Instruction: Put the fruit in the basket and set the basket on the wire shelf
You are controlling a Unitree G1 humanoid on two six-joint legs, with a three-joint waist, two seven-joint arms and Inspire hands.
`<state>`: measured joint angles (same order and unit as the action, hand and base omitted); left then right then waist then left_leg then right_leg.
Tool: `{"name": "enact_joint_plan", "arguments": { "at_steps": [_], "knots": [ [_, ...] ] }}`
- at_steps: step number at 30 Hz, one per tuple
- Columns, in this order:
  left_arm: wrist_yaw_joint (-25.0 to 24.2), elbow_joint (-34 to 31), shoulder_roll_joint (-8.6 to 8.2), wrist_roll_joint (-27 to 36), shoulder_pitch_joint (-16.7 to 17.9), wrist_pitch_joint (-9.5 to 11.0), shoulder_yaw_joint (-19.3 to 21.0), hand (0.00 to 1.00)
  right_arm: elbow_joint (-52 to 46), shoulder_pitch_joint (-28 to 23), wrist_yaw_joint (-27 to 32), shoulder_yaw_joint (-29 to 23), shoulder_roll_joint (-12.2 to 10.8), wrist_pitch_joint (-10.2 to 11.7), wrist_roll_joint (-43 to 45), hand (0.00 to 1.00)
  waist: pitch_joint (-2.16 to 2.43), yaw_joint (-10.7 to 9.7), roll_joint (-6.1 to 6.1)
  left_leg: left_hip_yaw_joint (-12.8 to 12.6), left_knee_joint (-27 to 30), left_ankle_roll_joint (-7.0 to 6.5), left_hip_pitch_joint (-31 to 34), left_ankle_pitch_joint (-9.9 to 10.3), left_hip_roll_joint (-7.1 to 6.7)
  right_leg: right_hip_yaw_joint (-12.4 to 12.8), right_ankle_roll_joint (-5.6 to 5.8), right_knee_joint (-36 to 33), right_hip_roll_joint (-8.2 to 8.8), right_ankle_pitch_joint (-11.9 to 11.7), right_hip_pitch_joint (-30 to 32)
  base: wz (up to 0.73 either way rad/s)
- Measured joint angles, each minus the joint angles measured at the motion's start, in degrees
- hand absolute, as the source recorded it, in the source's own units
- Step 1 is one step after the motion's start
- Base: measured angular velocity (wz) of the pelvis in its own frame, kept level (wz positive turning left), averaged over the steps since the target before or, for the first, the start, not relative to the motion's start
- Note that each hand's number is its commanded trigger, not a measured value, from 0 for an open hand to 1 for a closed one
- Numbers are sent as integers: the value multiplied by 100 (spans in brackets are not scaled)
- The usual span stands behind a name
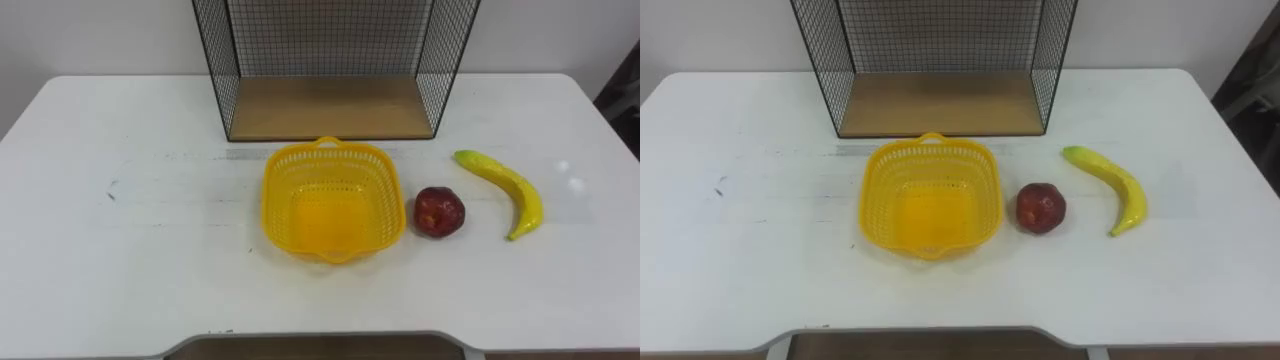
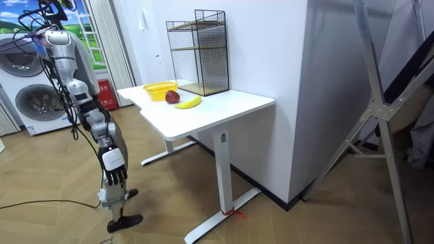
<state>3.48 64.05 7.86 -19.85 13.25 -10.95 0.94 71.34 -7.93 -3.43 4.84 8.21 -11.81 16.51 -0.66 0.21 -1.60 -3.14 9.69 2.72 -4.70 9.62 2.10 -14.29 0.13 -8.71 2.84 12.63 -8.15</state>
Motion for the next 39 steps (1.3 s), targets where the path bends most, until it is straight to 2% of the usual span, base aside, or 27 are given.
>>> {"name": "enact_joint_plan", "arguments": {
  "at_steps": [7, 13, 18, 28, 33, 35, 37, 39],
  "knots": [
    [-1, 2, -20, 14, 0, 0, 4, 0, 18, 3, 56, 9, 1, -3, 136, 0, 10, 19, -11, 1, 1, 0, 6, 0, 0, 17, 0, -7, -1, 0, 16, 0],
    [1, 7, -24, 12, -40, 10, 8, 0, 18, -11, 203, -62, 1, 56, 52, 0, 56, -11, -5, 14, 3, 0, -10, 0, -1, 3, -4, -41, -2, -5, -16, 0],
    [2, 13, -23, 10, -48, 62, 85, 0, 35, -16, 198, -230, 0, 131, -60, 0, 50, -22, -10, 6, 4, 0, -30, 0, -1, -1, -3, -9, -1, -4, -42, 0],
    [6, 40, -25, 12, -33, 62, 116, 0, 52, -12, 355, -233, -2, 186, -495, 0, 43, -40, -15, -3, 3, -1, -86, 1, -1, 21, -2, -6, -3, 6, -77, 0],
    [38, 24, -36, 11, -33, 61, 291, 0, 231, -20, 560, -647, 1, 168, -1696, 0, 46, -47, -23, -14, 5, -1, -85, 1, 1, 16, -2, -5, -5, 5, -88, 0],
    [40, 27, -46, 8, -27, 61, 356, 0, 255, -103, 700, -994, 24, 179, -2834, 0, 43, -43, -18, -120, 5, 0, -84, 1, 14, 52, -6, -14, -11, 3, -80, -7],
    [40, 29, -47, 14, -2, 58, 484, 0, 252, -118, 755, -1378, 16, 197, -4398, 0, 45, -154, -21, -148, 5, 0, -89, 1, 17, 56, -5, -4, -11, 4, -103, -3],
    [40, 26, -43, 16, 8, 61, 632, 0, 250, -99, 753, -1644, 8, 203, -5459, 0, 44, -197, -17, -160, 5, 1, -92, 1, 17, 61, -6, -7, -11, 3, -98, 0]
  ]
}}
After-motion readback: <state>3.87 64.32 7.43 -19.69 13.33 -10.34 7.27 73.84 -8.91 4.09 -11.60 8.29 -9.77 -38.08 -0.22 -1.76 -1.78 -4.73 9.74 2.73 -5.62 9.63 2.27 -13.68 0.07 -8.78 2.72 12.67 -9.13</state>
